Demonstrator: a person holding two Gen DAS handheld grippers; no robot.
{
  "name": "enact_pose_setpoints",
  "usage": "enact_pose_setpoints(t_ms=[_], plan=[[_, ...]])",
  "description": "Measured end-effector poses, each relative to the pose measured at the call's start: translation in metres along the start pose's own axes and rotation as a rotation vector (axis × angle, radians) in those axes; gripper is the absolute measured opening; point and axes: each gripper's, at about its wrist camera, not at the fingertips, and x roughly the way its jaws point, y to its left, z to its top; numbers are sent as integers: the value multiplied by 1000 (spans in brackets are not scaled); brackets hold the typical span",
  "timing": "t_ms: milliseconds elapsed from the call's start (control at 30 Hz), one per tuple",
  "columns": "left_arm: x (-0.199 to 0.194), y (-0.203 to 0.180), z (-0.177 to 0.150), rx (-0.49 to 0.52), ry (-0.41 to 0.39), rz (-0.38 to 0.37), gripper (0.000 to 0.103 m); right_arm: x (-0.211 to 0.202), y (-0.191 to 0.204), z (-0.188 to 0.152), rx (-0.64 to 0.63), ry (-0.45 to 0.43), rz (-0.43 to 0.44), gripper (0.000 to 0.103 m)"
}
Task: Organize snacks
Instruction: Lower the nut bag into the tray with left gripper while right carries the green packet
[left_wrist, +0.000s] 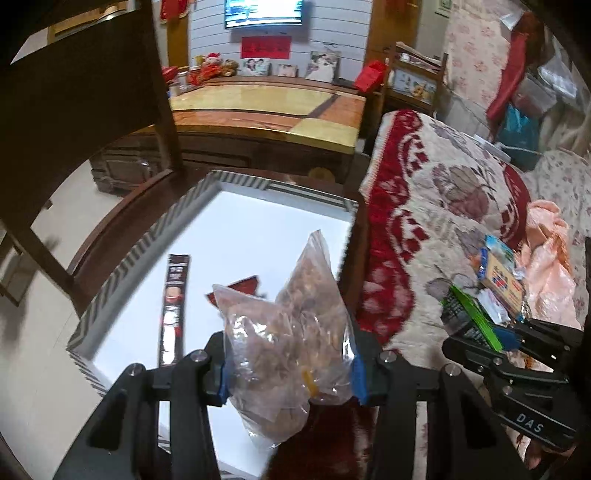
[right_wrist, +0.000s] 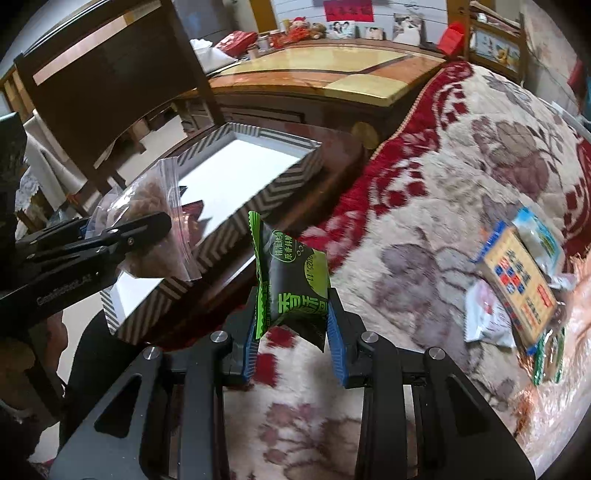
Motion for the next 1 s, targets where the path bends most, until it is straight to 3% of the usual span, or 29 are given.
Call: enact_pose_setpoints(t_ms=[467,733,1000], plan=[[21,67,8,-146,19,57,50,26,45,43,-96,9,47,31],[35,82,9,-176,39,66,50,59,69,78,-158,38,59,31],[49,88,12,-187,54,63,50,101,83,91,-191,106,46,31]])
